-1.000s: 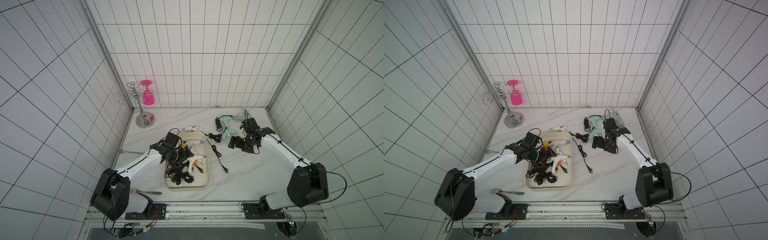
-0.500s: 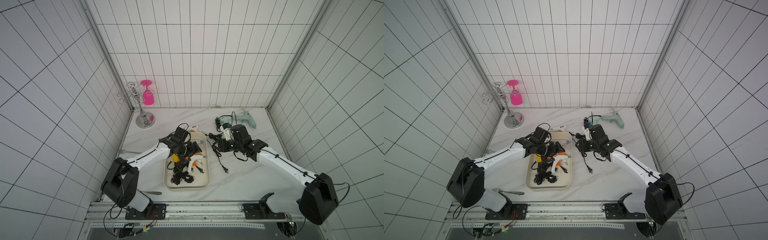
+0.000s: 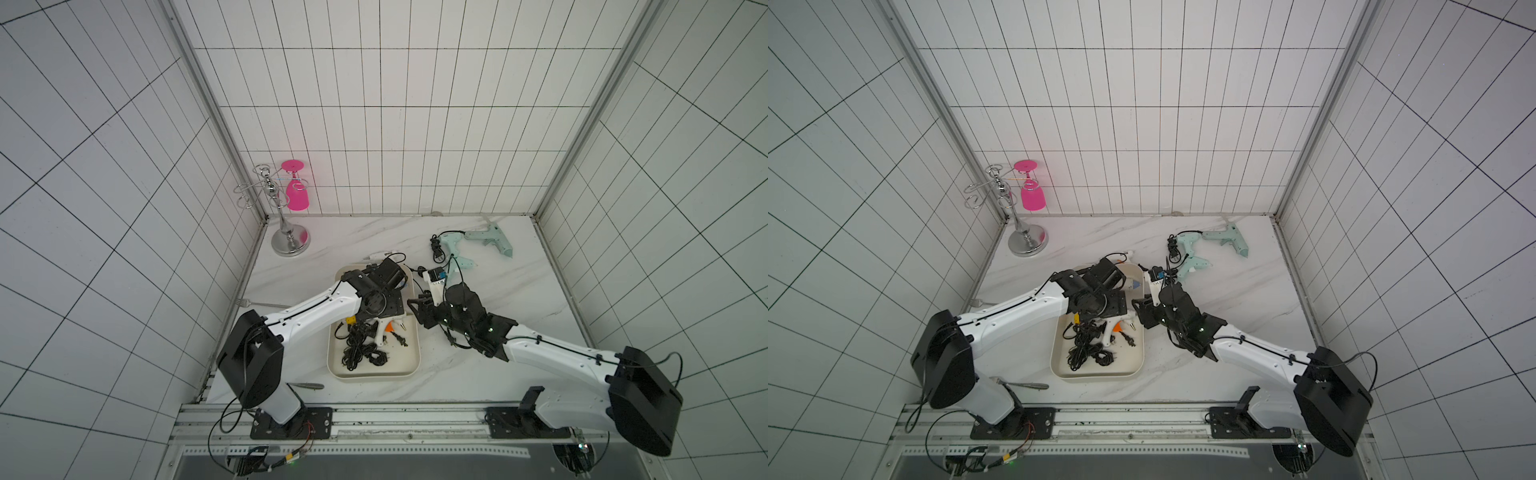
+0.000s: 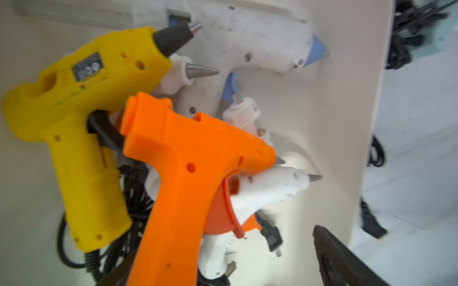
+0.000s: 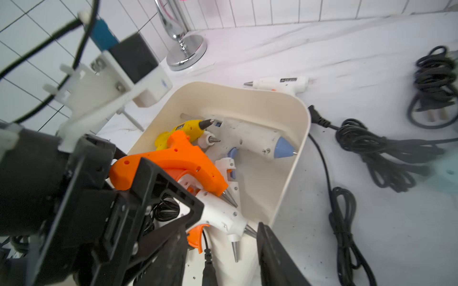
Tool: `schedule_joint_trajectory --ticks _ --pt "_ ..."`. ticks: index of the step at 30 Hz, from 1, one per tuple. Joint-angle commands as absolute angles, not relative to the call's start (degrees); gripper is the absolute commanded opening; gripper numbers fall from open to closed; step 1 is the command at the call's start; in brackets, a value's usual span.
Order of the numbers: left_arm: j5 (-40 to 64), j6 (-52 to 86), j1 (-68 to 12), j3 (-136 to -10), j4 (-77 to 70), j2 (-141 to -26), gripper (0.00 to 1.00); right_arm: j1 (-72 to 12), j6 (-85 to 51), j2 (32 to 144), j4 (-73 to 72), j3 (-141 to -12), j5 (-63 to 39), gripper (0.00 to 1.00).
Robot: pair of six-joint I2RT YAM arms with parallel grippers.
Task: Put the hot melt glue gun into the storage box
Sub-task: Place the hot melt adhesive gun in the storage box.
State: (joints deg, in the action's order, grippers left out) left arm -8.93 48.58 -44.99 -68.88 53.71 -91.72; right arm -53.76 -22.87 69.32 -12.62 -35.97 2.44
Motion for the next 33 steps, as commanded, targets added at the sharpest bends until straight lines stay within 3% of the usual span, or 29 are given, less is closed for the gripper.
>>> schedule_joint_trajectory --ticks 1,5,12,17,21,24,27,30,33 --pt "-23.8 45.8 -48.5 -68.8 60.0 -93.8 0.93 -54.0 -22.4 64.9 -12.6 -34.0 11.8 0.5" --pt "-31.9 44.8 -51.1 -70.1 65.2 -98.1 0.93 -54.0 -21.1 64.1 -3.7 -35.8 15.5 0.51" --pt "-40.7 47.4 -55.1 -72.7 70.9 -100.8 0.97 -53.9 -21.3 62.8 -1.1 -35.7 17.2 0.52" --pt "-36.5 44.2 -54.8 -73.1 66.2 -92.7 0.98 -53.7 -19.4 63.1 1.6 -37.5 17.6 0.53" --pt "-23.4 38.1 -51.1 -69.7 57.0 -83.9 0.95 -52.0 -18.5 62.4 5.6 -39.4 18.1 0.58" --pt "-7.6 34.8 -46.2 -62.5 43.3 -75.9 0.88 -47.0 -19.8 61.7 9.3 -41.1 15.2 0.58" --pt "3.9 35.1 -43.7 -54.1 29.0 -71.5 0.74 -40.4 -20.7 62.0 12.0 -43.5 10.2 0.58" --pt "9.1 35.2 -43.1 -52.0 25.7 -74.1 0.56 -34.4 -19.2 65.3 16.1 -49.1 5.5 0.64" --pt "12.9 33.6 -42.5 -53.1 26.3 -79.8 0.46 -30.2 -17.4 72.8 23.8 -57.3 4.1 0.69"
